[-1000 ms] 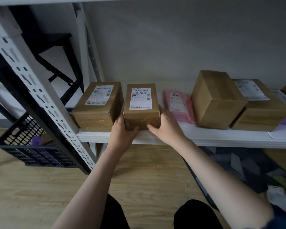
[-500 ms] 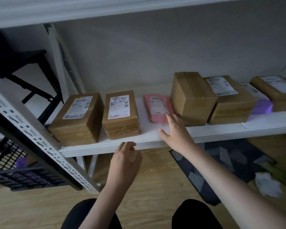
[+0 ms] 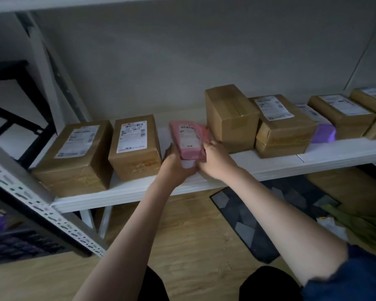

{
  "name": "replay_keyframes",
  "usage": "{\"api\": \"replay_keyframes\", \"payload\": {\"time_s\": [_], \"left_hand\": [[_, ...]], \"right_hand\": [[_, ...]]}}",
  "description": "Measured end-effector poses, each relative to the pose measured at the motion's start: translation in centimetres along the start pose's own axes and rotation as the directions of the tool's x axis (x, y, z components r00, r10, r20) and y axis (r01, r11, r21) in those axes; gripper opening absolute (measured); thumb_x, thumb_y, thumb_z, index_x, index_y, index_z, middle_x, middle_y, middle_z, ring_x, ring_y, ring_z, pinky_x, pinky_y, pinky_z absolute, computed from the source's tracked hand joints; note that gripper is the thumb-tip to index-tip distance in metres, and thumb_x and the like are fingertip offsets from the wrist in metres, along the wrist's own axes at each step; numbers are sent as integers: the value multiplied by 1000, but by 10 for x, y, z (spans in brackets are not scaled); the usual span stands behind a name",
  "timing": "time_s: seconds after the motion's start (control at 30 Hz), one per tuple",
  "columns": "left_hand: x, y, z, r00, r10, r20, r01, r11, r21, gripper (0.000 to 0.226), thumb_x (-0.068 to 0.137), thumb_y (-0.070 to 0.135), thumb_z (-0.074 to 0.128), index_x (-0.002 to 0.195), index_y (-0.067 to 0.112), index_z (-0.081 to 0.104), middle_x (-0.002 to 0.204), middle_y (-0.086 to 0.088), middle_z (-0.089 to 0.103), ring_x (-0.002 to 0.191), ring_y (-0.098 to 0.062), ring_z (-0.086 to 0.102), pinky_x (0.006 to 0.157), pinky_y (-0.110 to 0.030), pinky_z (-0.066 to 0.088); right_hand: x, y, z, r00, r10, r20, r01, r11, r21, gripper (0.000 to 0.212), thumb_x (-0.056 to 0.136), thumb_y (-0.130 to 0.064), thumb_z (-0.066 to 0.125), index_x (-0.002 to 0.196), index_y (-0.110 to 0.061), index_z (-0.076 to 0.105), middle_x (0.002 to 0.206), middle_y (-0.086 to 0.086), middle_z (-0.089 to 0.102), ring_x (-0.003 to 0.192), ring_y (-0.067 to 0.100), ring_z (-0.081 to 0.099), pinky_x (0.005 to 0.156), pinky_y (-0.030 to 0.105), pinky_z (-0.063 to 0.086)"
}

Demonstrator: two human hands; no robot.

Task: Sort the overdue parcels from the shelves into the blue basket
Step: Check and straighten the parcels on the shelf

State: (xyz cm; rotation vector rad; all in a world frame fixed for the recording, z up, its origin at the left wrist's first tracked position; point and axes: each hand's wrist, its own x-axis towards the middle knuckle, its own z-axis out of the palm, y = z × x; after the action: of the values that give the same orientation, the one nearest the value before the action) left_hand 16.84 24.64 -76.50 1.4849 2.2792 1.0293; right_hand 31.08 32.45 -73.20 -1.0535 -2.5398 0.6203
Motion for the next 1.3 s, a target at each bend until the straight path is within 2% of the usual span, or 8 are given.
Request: {"api": "replay_keyframes", "payload": {"time_s": [0.1, 0.33, 0.5, 0.67, 0.77, 0.87, 1.13, 1.3], "left_hand": [[8, -7, -5, 999, 18, 43, -18, 1000, 6, 75, 73, 29, 87, 135, 9, 51, 125, -8, 58, 116, -25, 58, 94, -29, 48], [-33, -8, -12, 996, 71, 50, -74, 995, 62, 65, 88, 34, 75, 140, 8, 47, 133, -8, 51, 127, -25, 46, 109, -38, 40], [-86, -14, -27, 994, 97, 45, -100, 993, 62, 49, 88, 35, 74, 128, 13, 55, 125, 5, 51, 112, -12, 51, 99, -24, 44], [-95, -9, -36, 997, 72, 0, -72, 997, 21, 68, 81, 24, 84, 139, 14, 50, 125, 15, 44, 109, -3, 48, 87, 0, 39], [-78, -4, -30, 998, 63, 20, -64, 997, 33, 74, 75, 33, 87, 137, 17, 49, 126, 7, 55, 107, -14, 60, 94, -27, 55], [-69, -4, -21, 998, 59, 2, -59, 995, 83, 71, 73, 38, 85, 131, 16, 51, 122, 0, 57, 107, -22, 58, 93, -42, 55], [-84, -4, -4, 988, 114, -103, -113, 993, 23, 70, 82, 15, 76, 146, 11, 47, 144, -5, 50, 137, -24, 44, 112, -44, 42], [-92, 14, -12, 945, 256, -203, -258, 966, 14, 78, 86, 13, 75, 154, 10, 35, 155, -4, 39, 147, -18, 34, 116, -41, 40]], "right_hand": [[4, -4, 3, 1000, -6, -12, 6, 1000, -14, 25, 93, -14, 66, 115, -3, 66, 119, 15, 60, 110, 31, 57, 86, 28, 42], [-15, 1, 13, 999, -53, -13, 52, 998, -31, 17, 88, -24, 67, 94, -11, 58, 108, 4, 54, 98, 24, 56, 79, 33, 48], [-57, 9, 10, 994, -100, 39, 100, 995, 4, 33, 89, -38, 68, 114, -18, 62, 112, -5, 49, 104, 13, 50, 84, 32, 51], [-61, 8, 5, 990, -134, 47, 135, 990, -35, 75, 83, -55, 71, 144, -19, 46, 132, -3, 44, 122, 14, 43, 96, 32, 47], [-43, 5, 5, 991, -116, 59, 124, 980, -153, 94, 77, -67, 69, 149, -16, 37, 143, 3, 40, 132, 24, 34, 105, 40, 39], [-31, 2, 12, 993, -74, 92, 94, 969, -227, 83, 78, -68, 65, 140, -14, 47, 145, 7, 41, 132, 29, 31, 105, 43, 34], [-53, 8, 41, 980, -104, -168, 95, 994, -59, 66, 79, -54, 75, 127, -11, 60, 125, 3, 53, 115, 27, 42, 96, 40, 42], [-71, 3, 31, 843, -207, -497, 223, 975, -28, 73, 75, -43, 83, 134, -7, 59, 132, 5, 55, 119, 25, 45, 101, 39, 46]]}}
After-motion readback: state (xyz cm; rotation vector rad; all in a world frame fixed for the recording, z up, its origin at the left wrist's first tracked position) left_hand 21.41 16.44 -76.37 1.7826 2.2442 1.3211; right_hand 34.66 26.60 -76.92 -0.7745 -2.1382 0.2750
